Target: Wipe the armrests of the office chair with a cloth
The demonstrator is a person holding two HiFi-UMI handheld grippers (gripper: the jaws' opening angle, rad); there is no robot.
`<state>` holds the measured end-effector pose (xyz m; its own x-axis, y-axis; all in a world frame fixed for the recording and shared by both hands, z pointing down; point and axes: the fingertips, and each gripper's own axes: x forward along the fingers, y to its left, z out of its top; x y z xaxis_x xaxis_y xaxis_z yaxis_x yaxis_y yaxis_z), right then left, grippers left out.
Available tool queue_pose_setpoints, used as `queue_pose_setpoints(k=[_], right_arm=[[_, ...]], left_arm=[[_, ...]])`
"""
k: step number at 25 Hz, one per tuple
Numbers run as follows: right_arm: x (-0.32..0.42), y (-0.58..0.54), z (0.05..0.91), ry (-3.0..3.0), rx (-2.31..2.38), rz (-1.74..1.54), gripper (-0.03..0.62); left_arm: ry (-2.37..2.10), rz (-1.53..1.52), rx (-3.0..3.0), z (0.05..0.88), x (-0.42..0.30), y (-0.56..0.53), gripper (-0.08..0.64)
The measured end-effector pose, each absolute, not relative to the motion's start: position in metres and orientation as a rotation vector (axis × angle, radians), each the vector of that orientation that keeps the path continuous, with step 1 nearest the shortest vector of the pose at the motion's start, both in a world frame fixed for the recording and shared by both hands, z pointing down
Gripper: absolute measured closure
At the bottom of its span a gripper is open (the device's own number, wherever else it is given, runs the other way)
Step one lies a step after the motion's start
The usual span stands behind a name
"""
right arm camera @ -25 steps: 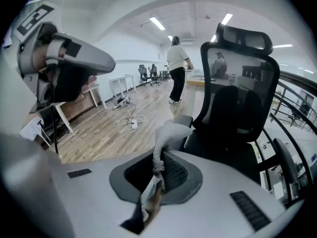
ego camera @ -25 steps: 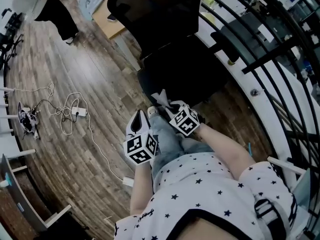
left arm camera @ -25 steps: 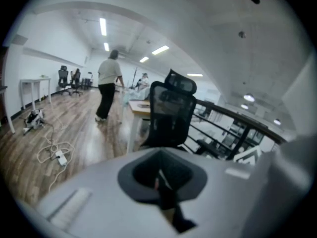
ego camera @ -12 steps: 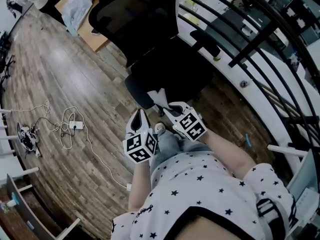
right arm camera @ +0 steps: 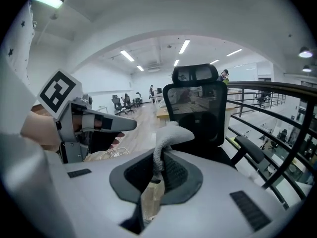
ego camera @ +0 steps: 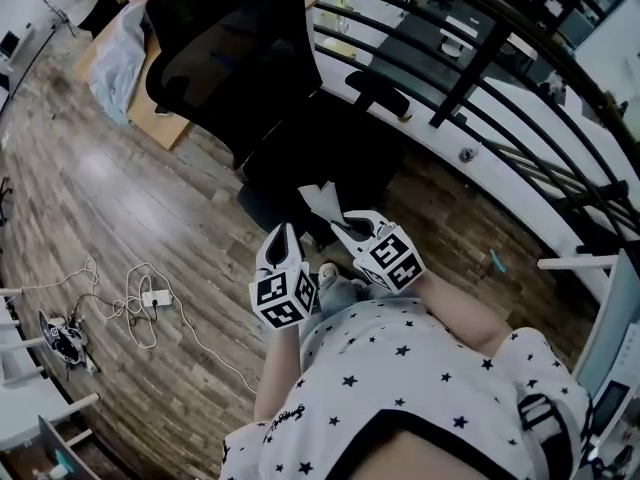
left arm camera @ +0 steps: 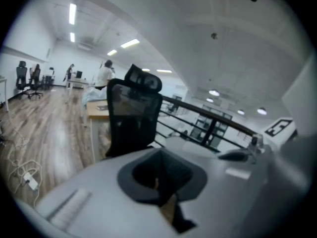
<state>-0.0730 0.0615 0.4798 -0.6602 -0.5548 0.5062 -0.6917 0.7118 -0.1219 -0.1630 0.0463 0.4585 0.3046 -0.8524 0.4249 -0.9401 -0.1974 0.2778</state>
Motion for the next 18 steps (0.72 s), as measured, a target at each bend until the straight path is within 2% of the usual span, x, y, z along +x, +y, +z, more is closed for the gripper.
queue_pose_setpoints(k=[18], right_arm=[[-0.046, 0.012, 0.458, -2.411, 1.352, 0.494, 0.561]], left_arm=[[-1.351, 0.281, 2.277, 0.466, -0.153, -0.018, 0.554]])
